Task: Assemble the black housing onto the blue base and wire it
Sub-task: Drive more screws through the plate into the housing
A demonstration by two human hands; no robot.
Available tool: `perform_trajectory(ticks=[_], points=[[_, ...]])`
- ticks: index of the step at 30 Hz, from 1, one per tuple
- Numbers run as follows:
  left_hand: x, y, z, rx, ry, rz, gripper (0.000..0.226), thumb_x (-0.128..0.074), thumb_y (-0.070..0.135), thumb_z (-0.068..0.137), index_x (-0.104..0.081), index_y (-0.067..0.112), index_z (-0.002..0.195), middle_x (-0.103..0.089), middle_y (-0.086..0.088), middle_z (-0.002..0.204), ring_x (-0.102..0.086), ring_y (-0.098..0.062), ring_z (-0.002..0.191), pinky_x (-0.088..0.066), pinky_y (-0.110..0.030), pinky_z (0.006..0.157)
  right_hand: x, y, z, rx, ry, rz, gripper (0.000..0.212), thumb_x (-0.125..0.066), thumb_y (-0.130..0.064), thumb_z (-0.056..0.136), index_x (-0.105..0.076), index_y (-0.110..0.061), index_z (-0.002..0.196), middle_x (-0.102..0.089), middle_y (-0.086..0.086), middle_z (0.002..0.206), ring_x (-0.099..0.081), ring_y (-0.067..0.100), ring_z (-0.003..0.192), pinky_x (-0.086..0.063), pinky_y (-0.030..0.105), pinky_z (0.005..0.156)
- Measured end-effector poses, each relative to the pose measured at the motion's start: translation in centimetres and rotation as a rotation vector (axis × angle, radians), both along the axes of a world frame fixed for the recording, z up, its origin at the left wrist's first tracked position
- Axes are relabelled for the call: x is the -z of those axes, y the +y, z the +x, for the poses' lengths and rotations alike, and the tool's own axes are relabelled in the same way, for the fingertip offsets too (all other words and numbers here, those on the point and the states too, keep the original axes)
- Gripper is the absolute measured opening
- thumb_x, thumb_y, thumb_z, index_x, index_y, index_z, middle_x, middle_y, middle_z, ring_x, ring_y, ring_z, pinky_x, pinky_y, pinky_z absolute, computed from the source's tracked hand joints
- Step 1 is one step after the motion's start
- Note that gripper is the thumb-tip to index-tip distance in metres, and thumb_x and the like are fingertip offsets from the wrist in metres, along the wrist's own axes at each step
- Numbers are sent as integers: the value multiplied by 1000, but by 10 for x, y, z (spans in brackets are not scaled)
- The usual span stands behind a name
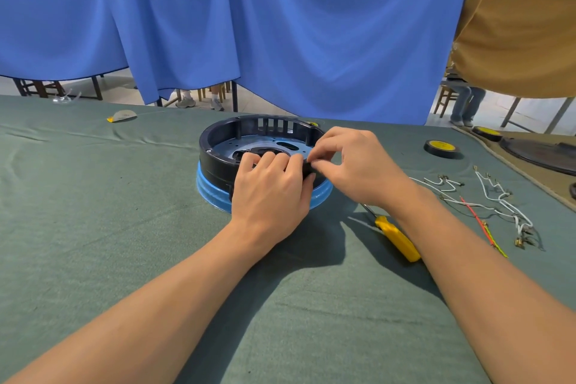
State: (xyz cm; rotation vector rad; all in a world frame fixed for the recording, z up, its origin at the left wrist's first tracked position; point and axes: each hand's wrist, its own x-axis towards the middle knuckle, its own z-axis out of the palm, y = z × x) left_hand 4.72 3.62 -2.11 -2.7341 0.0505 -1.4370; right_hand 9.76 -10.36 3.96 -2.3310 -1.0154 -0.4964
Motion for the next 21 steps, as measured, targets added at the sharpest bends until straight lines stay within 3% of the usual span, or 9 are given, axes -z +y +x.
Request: perform_trajectory(ticks=[5,8,10,12,15,18,21], points=[[1,1,1,0,-19,8,25,-56,36,92,-68,15,87,-66,1,72,-60,-23,68,-39,-38,71,1,0,-3,16,18,11,24,-56,-9,86,-77,-18,93,-60,-9,96,-57,15,95,-50,43,86],[1,1,1,-6,-10,14,27,-54,37,92,-68,15,87,-66,0,73,-60,-23,68,-39,-38,71,-6,-3,-2,4,40,-100,26,-54,-13,88,-76,-23,96,-58,-9,103,-51,13,102,-48,44,90],[1,0,0,-8,-10,4,26,-55,36,91,-68,13,90,-67,-1,74,-61,-24,69,-41,-39,71,-8,-5,-2,-20,76,-113,25,-54,-12,87,-74,-23,97,-59,-8,105,-52,12,101,-48,38,91],[-1,0,-2,-1,-31,-9,25,-60,34,88,-67,11,97,-68,-2,74,-62,-25,69,-42,-39,70,-8,-9,-1,12,89,-3,25,-56,-8,85,-74,-19,98,-64,-5,103,-56,11,93,-47,27,87],[-3,-1,-3,36,-65,3,24,-69,28,85,-67,10,102,-69,-2,78,-62,-27,70,-44,-39,70,-11,-28,12,244,79,132,27,-54,-8,87,-74,-19,101,-71,-2,99,-59,11,88,-43,22,84],[-3,-1,-4,39,-83,31,12,-66,24,87,-68,12,90,-68,0,76,-62,-25,69,-45,-38,69,-7,-52,30,425,174,-74,26,-53,-11,90,-73,-22,101,-71,1,106,-62,21,100,-50,36,93],[-3,-2,-5,34,-80,31,12,-66,24,87,-69,13,88,-68,1,75,-63,-25,69,-45,-38,69,5,-57,34,474,272,-305,24,-55,-15,92,-70,-25,107,-67,6,116,-59,28,108,-50,43,95]])
